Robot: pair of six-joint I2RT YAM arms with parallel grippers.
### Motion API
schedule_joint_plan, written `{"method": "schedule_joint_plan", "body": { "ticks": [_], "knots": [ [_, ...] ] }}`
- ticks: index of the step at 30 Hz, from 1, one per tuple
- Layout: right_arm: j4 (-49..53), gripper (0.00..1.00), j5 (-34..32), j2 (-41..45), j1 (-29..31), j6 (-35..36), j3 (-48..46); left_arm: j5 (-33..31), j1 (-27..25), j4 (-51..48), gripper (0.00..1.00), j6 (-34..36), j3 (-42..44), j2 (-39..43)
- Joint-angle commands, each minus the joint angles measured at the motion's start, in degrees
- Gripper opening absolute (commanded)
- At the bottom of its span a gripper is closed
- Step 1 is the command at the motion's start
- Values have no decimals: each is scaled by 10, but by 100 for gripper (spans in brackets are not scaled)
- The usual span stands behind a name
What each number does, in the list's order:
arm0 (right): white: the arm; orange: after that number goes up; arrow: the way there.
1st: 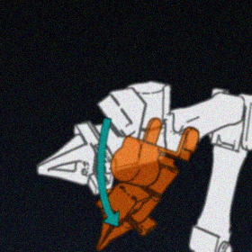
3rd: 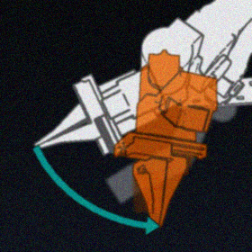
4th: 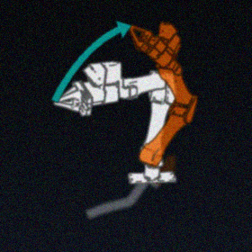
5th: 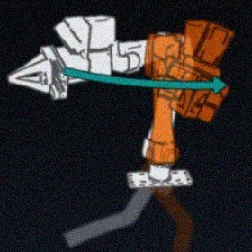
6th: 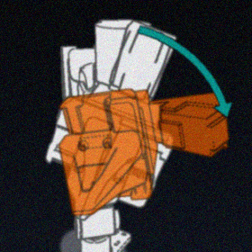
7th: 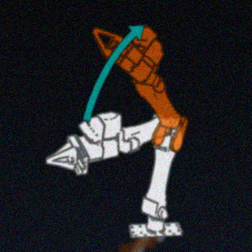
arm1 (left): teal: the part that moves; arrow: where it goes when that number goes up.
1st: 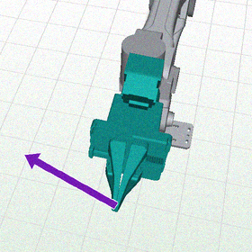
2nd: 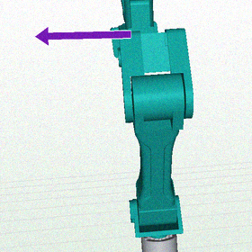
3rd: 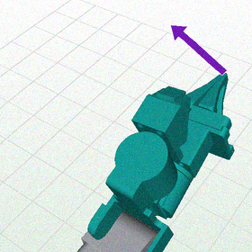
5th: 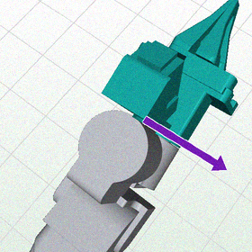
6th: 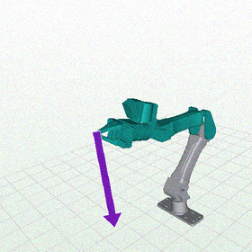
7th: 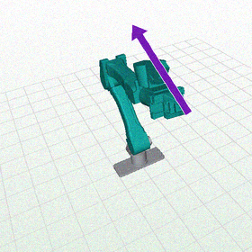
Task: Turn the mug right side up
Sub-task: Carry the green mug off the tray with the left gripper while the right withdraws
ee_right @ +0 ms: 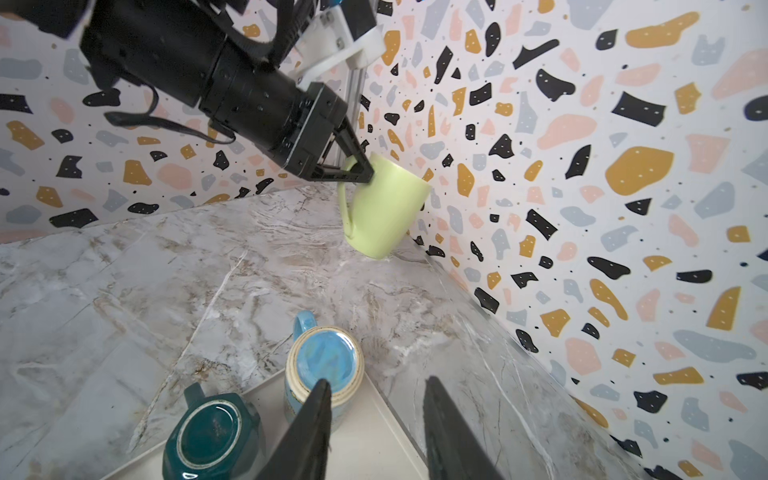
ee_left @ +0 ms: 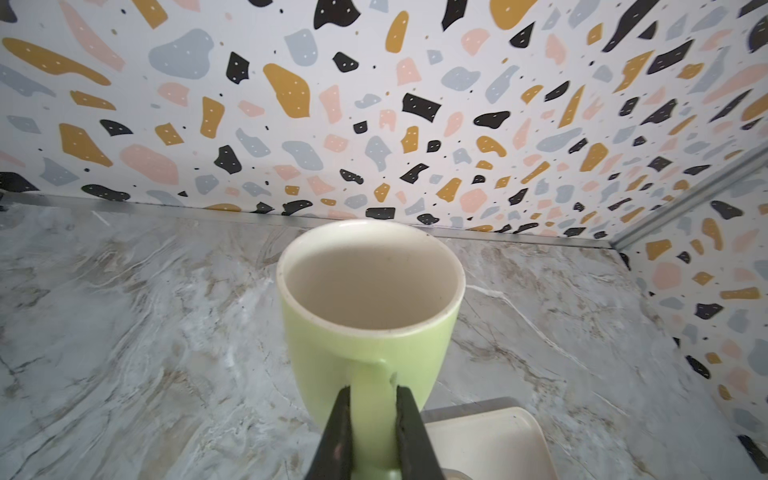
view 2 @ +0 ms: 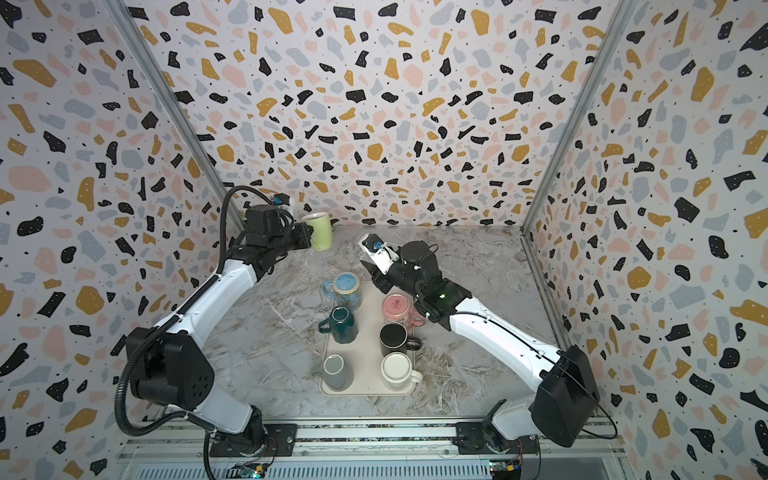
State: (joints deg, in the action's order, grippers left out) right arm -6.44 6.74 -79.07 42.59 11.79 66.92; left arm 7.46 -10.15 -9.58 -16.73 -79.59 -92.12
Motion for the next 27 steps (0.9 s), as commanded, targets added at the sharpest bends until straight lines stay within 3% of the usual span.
{"method": "schedule_joint_plan", "body": {
  "ticks": [1,9,17,27],
  "knots": [
    [-10,38,-3,31,-9,-25,-16,-46,-1,143,0,21,13,-2],
    [-18,36,0,51,-25,-40,-41,-113,-1,294,0,31,108,-23],
    [-26,35,7,50,-28,-48,-48,-125,-1,392,0,28,176,-49],
    [-28,34,4,47,-29,-51,-50,-130,-1,445,0,21,166,-117]
  ]
}}
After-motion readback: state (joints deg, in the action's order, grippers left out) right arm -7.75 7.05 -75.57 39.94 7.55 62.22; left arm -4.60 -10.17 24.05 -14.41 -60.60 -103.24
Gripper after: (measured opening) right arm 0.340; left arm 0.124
